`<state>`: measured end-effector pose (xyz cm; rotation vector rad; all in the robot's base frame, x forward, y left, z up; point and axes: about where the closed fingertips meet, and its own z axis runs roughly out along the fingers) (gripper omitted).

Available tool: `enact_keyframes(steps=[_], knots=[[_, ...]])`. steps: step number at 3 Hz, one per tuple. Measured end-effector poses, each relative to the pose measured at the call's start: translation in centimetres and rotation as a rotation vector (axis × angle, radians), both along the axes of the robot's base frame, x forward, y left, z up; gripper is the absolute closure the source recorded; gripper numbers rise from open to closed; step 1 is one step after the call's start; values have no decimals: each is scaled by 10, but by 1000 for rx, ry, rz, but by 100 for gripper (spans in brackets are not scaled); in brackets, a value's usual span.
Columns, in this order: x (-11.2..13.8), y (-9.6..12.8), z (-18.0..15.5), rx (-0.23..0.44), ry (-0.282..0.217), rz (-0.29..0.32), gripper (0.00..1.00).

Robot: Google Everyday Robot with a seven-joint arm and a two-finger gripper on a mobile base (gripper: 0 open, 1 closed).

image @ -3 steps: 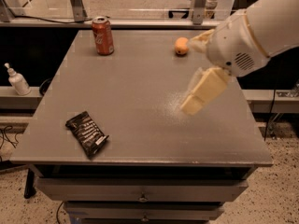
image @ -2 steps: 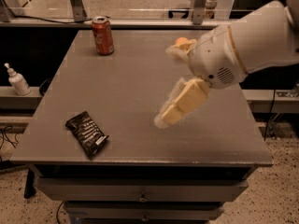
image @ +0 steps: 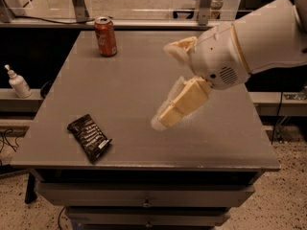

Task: Move rxbar chocolate near coke can

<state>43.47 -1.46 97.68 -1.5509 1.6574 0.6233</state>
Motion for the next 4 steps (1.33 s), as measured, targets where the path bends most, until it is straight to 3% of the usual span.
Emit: enact_keyframes(steps=[1, 3, 4], knots=[[5, 10, -18, 38, -7, 3, 0], [28, 68, -86, 187, 7, 64, 0], [28, 96, -105, 217, 37, 68, 0]])
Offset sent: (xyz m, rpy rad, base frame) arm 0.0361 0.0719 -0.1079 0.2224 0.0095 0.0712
